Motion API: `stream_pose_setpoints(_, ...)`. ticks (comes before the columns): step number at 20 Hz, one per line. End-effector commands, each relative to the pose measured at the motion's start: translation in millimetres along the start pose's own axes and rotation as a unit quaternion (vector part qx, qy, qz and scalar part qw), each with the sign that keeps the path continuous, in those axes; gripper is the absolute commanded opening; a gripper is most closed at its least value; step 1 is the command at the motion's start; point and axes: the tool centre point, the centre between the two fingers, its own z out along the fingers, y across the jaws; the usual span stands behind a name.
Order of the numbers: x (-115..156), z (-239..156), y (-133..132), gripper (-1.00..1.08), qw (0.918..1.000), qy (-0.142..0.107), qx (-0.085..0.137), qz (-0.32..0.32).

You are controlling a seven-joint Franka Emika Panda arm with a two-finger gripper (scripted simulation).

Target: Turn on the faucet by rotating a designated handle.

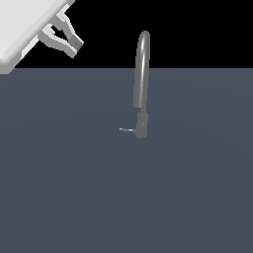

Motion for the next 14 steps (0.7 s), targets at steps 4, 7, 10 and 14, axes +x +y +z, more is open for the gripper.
stream_pose_setpoints(4, 16, 16, -11, -1.0, 0.9973, -0.004, -0.05, -0.053)
stream_pose_setpoints(7, 23, 25, -16, -1.0, 0.9941, -0.006, -0.075, -0.079)
stream_pose_setpoints(10, 29, 34, -21, -1.0, 0.9898, -0.008, -0.098, -0.103)
stream_pose_setpoints(14, 37, 45, -27, -1.0, 0.9828, -0.011, -0.127, -0.133)
